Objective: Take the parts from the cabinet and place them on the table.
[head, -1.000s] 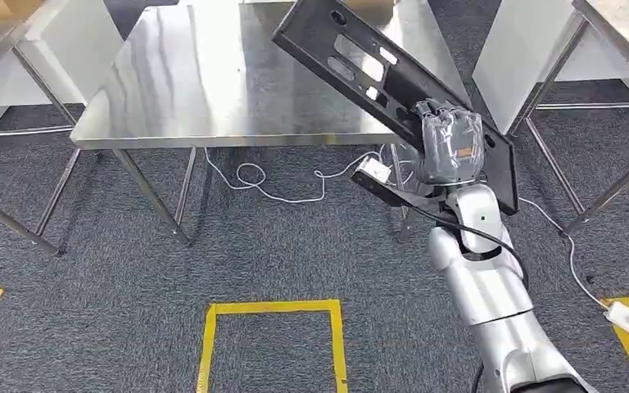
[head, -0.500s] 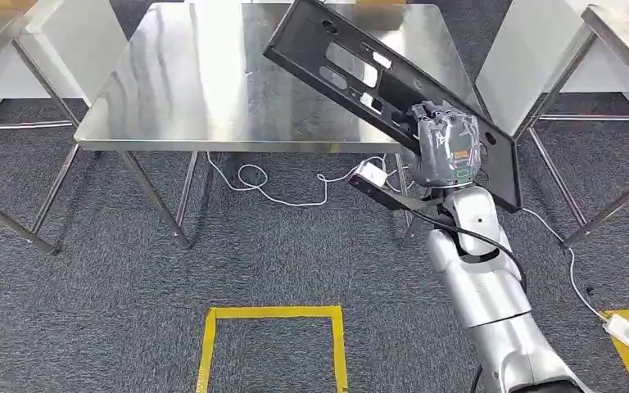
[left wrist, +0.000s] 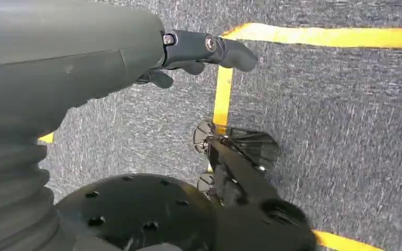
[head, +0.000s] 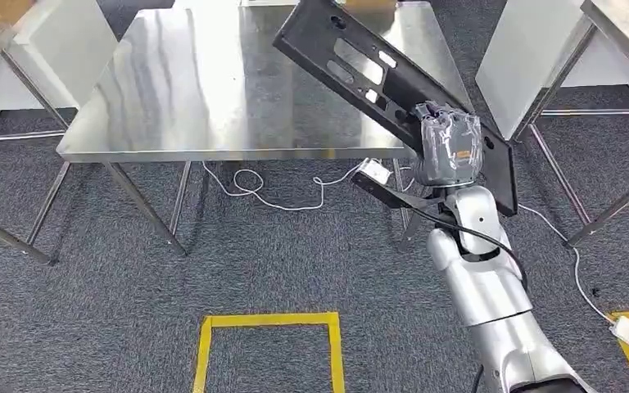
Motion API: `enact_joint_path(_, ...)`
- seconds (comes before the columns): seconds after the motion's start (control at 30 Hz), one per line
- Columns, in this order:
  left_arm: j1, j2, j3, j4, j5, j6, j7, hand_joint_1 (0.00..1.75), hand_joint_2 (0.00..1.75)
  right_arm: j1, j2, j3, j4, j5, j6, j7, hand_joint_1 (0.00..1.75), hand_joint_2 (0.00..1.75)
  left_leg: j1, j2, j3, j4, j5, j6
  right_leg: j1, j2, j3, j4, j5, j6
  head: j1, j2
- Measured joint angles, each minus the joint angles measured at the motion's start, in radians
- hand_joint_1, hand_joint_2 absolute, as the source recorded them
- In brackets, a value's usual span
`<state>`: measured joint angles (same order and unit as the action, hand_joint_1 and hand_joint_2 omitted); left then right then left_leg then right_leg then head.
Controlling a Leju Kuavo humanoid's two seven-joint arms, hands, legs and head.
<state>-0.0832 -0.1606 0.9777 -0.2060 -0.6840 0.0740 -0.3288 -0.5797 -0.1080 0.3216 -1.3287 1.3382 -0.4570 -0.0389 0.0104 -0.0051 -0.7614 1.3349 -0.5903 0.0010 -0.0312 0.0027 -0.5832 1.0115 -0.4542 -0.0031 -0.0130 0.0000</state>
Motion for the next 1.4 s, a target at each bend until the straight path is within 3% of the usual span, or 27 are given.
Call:
enact_joint_path(0.03, 0.0, 0.0, 0.0, 0.0, -0.002, -0.001, 0.0, 0.0, 1.75, 0.0, 0.0, 0.0, 0.002, 0.002, 0.0, 0.0, 1.75, 1.75, 0.001, 0.0, -0.016, 0.004, 0.021, 0.002, 0.001, 0.001, 0.006, 0.0, -0.005, 0.001, 0.0, 0.0)
enact_joint_path(0.07, 0.001, 0.0, 0.0, 0.0, -0.005, -0.001, 0.0, 0.0, 1.75, 0.0, 0.0, 0.0, 0.004, 0.003, 0.0, 0.001, 1.75, 1.75, 0.001, 0.0, -0.006, -0.04, 0.066, 0.005, 0.001, 0.002, 0.014, 0.0, -0.011, 0.003, 0.0, 0.0)
enact_joint_path(0.13, 0.0, 0.001, 0.0, 0.0, -0.007, -0.001, 0.002, 0.0, 1.75, -0.001, 0.0, 0.0, 0.005, 0.004, 0.0, 0.004, 1.75, 1.75, 0.0, 0.0, 0.065, -0.214, 0.179, 0.018, 0.002, 0.004, 0.034, 0.0, -0.023, 0.007, 0.0, 0.0)
enact_joint_path(0.17, 0.001, 0.002, 0.0, 0.0, -0.008, -0.001, 0.002, 0.0, 1.75, -0.001, 0.0, 0.0, 0.005, 0.005, 0.0, 0.004, 1.75, 1.75, -0.002, 0.0, 0.095, -0.286, 0.217, 0.027, 0.001, 0.004, 0.038, -0.003, -0.028, 0.01, 0.0, 0.0)
enact_joint_path(0.2, -0.001, 0.006, 0.0, 0.0, -0.008, -0.001, 0.003, 0.0, 1.75, -0.004, -0.002, -0.001, 0.007, 0.005, 0.0, 0.005, 1.75, 1.75, -0.011, 0.001, 0.11, -0.308, 0.2, 0.034, 0.012, 0.005, 0.038, -0.003, -0.033, 0.018, 0.002, 0.0)
enact_joint_path(0.3, 0.0, 0.006, 0.0, 0.0, -0.009, -0.002, 0.006, 0.0, 1.75, -0.003, -0.006, -0.003, 0.013, 0.005, 0.0, 0.007, 1.75, 1.75, -0.019, 0.002, 0.112, -0.318, 0.186, 0.044, 0.009, 0.004, 0.04, -0.013, -0.039, 0.032, 0.002, 0.0)
enact_joint_path(0.33, -0.001, 0.006, 0.0, 0.0, -0.009, -0.002, 0.006, 0.0, 1.75, -0.005, -0.008, -0.003, 0.013, 0.004, 0.0, 0.007, 1.75, 1.75, -0.016, 0.002, 0.128, -0.333, 0.19, 0.048, 0.017, 0.003, 0.045, -0.016, -0.044, 0.04, 0.001, 0.0)
enact_joint_path(0.37, 0.001, 0.006, 0.0, 0.0, -0.008, -0.003, 0.006, 0.0, 1.75, -0.006, -0.013, -0.006, 0.016, 0.004, 0.001, 0.007, 1.75, 1.75, -0.009, 0.003, 0.136, -0.341, 0.192, 0.052, 0.014, -0.002, 0.039, 0.0, -0.049, 0.041, 0.005, 0.0)
enact_joint_path(0.4, 0.0, 0.006, 0.0, 0.0, -0.009, -0.007, 0.005, 0.0, 1.75, -0.016, -0.015, -0.007, 0.02, 0.004, 0.004, 0.007, 1.75, 1.75, -0.011, 0.003, 0.142, -0.344, 0.187, 0.063, 0.016, -0.002, 0.013, 0.06, -0.073, 0.034, 0.005, 0.0)
enact_joint_path(0.47, -0.004, 0.006, 0.0, 0.0, -0.009, -0.01, 0.005, 0.0, 1.75, -0.029, -0.024, -0.007, 0.039, 0.008, 0.023, 0.01, 1.75, 1.75, -0.013, 0.002, 0.149, -0.344, 0.18, 0.071, 0.015, -0.002, -0.086, 0.225, -0.129, 0.023, 0.006, 0.0)
enact_joint_path(0.53, -0.003, 0.006, 0.0, 0.0, -0.012, -0.011, 0.006, 0.0, 1.75, -0.029, -0.039, -0.008, 0.06, 0.012, 0.042, 0.019, 1.75, 1.75, -0.016, -0.003, 0.16, -0.344, 0.17, 0.074, 0.016, -0.002, -0.158, 0.324, -0.142, 0.031, 0.01, 0.0)
enact_joint_path(0.57, -0.003, 0.006, 0.0, 0.0, -0.015, -0.013, 0.006, 0.0, 1.75, -0.03, -0.045, -0.01, 0.069, 0.016, 0.05, 0.024, 1.75, 1.75, -0.018, -0.006, 0.169, -0.343, 0.164, 0.074, 0.016, -0.002, -0.158, 0.296, -0.111, 0.041, 0.009, 0.0)
enact_joint_path(0.6, -0.002, 0.006, 0.0, 0.0, -0.02, -0.013, 0.008, 0.0, 1.75, -0.034, -0.052, -0.011, 0.076, 0.019, 0.056, 0.028, 1.75, 1.75, -0.019, -0.009, 0.178, -0.343, 0.157, 0.073, 0.016, -0.002, -0.133, 0.222, -0.064, 0.052, 0.01, 0.0)
enact_joint_path(0.67, -0.003, 0.005, 0.0, 0.0, -0.024, -0.013, 0.01, 0.0, 1.75, -0.052, -0.063, -0.012, 0.09, 0.03, 0.073, 0.036, 1.75, 1.75, -0.022, -0.01, 0.195, -0.342, 0.142, 0.066, 0.015, -0.005, -0.063, 0.027, 0.039, 0.063, 0.01, 0.0)
enact_joint_path(0.7, -0.005, 0.006, 0.0, 0.0, -0.026, -0.013, 0.011, 0.0, 1.75, -0.061, -0.069, -0.013, 0.1, 0.036, 0.079, 0.039, 1.75, 1.75, -0.033, -0.01, 0.195, -0.334, 0.133, 0.06, 0.018, -0.008, -0.042, -0.009, 0.053, 0.054, 0.012, 0.0)
enact_joint_path(0.73, -0.006, 0.006, 0.0, 0.0, -0.026, -0.013, 0.012, 0.0, 1.75, -0.066, -0.074, -0.014, 0.103, 0.041, 0.086, 0.041, 1.75, 1.75, -0.032, -0.012, 0.194, -0.336, 0.128, 0.058, 0.015, -0.006, -0.043, -0.011, 0.054, 0.042, 0.009, 0.0)
enact_joint_path(0.8, -0.006, 0.006, 0.0, 0.0, -0.026, -0.013, 0.014, 0.0, 1.75, -0.076, -0.085, -0.017, 0.125, 0.05, 0.102, 0.044, 1.75, 1.75, -0.027, -0.01, 0.196, -0.335, 0.124, 0.05, 0.021, -0.005, -0.043, -0.01, 0.047, 0.03, 0.01, 0.0)
enact_joint_path(0.9, -0.009, 0.01, 0.0, -0.002, -0.026, -0.012, 0.015, 0.0, 1.75, -0.104, -0.094, -0.018, 0.165, 0.055, 0.117, 0.045, 1.75, 1.75, -0.023, -0.007, 0.188, -0.296, 0.095, 0.025, 0.006, -0.002, -0.027, -0.015, 0.041, 0.007, 0.001, 0.0)
enact_joint_path(1.0, -0.01, 0.01, 0.0, -0.002, -0.027, -0.012, 0.015, 0.0, 1.75, -0.124, -0.097, -0.016, 0.197, 0.056, 0.118, 0.044, 1.75, 1.75, -0.006, -0.003, 0.059, -0.075, 0.005, 0.004, 0.006, -0.002, -0.017, -0.015, 0.03, -0.007, 0.0, 0.0)
enact_joint_path(1.03, -0.01, 0.01, 0.0, -0.001, -0.028, -0.012, 0.015, 0.0, 1.75, -0.123, -0.098, -0.016, 0.206, 0.056, 0.118, 0.043, 1.75, 1.75, -0.002, -0.003, 0.015, -0.016, -0.002, 0.0, 0.006, -0.001, -0.013, -0.015, 0.025, -0.005, 0.001, 0.0)
enact_joint_path(1.07, -0.01, 0.01, 0.0, -0.001, -0.028, -0.012, 0.015, 0.0, 1.75, -0.123, -0.099, -0.016, 0.213, 0.06, 0.12, 0.045, 1.75, 1.75, 0.002, -0.002, -0.001, -0.014, 0.022, -0.002, 0.006, 0.0, -0.007, -0.015, 0.02, -0.005, 0.0, 0.0)
enact_joint_path(1.1, -0.01, 0.01, 0.0, -0.001, -0.028, -0.012, 0.015, 0.0, 1.75, -0.124, -0.1, -0.016, 0.222, 0.066, 0.123, 0.051, 1.75, 1.75, 0.003, -0.002, 0.009, -0.061, 0.069, -0.001, 0.005, 0.002, 0.002, -0.015, 0.014, -0.001, 0.0, 0.0)
enact_joint_path(1.17, -0.01, 0.011, 0.0, -0.002, -0.028, -0.012, 0.016, 0.0, 1.75, -0.14, -0.1, -0.014, 0.251, 0.08, 0.127, 0.064, 1.75, 1.75, 0.003, -0.002, 0.075, -0.23, 0.182, 0.008, 0.005, 0.004, 0.023, -0.015, 0.0, 0.005, 0.0, 0.0)
enact_joint_path(1.2, -0.01, 0.013, 0.0, -0.002, -0.028, -0.013, 0.016, 0.0, 1.75, -0.155, -0.101, -0.013, 0.274, 0.082, 0.127, 0.066, 1.75, 1.75, 0.0, -0.002, 0.103, -0.305, 0.217, 0.019, 0.004, 0.005, 0.028, -0.017, -0.006, 0.009, 0.0, 0.0)
enact_joint_path(1.23, -0.012, 0.015, 0.0, -0.002, -0.028, -0.013, 0.017, 0.0, 1.75, -0.176, -0.102, -0.012, 0.3, 0.085, 0.126, 0.068, 1.75, 1.75, -0.007, 0.0, 0.115, -0.318, 0.201, 0.025, 0.016, 0.006, 0.028, -0.014, -0.011, 0.018, 0.002, 0.0)
enact_joint_path(1.37, -0.015, 0.014, 0.0, -0.002, -0.031, -0.013, 0.021, 0.0, 1.75, -0.224, -0.115, -0.01, 0.391, 0.114, 0.127, 0.073, 1.75, 1.75, -0.013, 0.002, 0.128, -0.335, 0.188, 0.046, 0.018, 0.004, 0.036, -0.026, -0.021, 0.041, 0.002, 0.0)
enact_joint_path(1.4, -0.014, 0.013, 0.0, -0.001, -0.032, -0.013, 0.021, 0.0, 1.75, -0.237, -0.121, -0.008, 0.411, 0.121, 0.133, 0.073, 1.75, 1.75, -0.008, 0.001, 0.141, -0.346, 0.191, 0.052, 0.014, -0.001, 0.022, 0.003, -0.031, 0.041, 0.003, 0.0)
